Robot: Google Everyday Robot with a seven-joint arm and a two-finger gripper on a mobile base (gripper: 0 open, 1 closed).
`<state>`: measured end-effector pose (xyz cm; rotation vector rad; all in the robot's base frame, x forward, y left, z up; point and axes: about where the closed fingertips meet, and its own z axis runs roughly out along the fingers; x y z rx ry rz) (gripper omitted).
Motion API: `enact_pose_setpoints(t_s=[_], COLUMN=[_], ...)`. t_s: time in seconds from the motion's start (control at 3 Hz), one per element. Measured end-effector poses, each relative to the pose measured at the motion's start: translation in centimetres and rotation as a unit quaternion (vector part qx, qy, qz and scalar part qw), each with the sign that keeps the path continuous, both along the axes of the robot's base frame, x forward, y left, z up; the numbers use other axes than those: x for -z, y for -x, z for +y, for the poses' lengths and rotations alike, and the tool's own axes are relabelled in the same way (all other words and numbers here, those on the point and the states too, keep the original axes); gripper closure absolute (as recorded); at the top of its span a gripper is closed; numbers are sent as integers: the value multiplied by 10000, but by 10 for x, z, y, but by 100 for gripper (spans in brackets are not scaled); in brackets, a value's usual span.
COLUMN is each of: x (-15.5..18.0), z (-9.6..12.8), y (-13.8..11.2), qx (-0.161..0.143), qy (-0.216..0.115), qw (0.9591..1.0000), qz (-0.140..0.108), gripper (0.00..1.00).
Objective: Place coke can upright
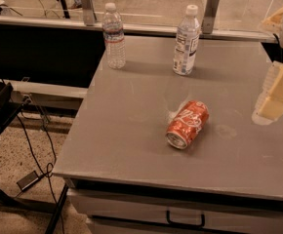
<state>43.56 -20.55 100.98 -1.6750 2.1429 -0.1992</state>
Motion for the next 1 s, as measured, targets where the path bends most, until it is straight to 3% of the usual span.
enact_pose_setpoints(t_s=[0.67, 1.0], x=[-3, 1], z=[4, 13], y=[1, 0], qx=[-114, -407], qy=[27, 142], qw=[9999, 9990], qz=[-34, -120], gripper=[0, 0])
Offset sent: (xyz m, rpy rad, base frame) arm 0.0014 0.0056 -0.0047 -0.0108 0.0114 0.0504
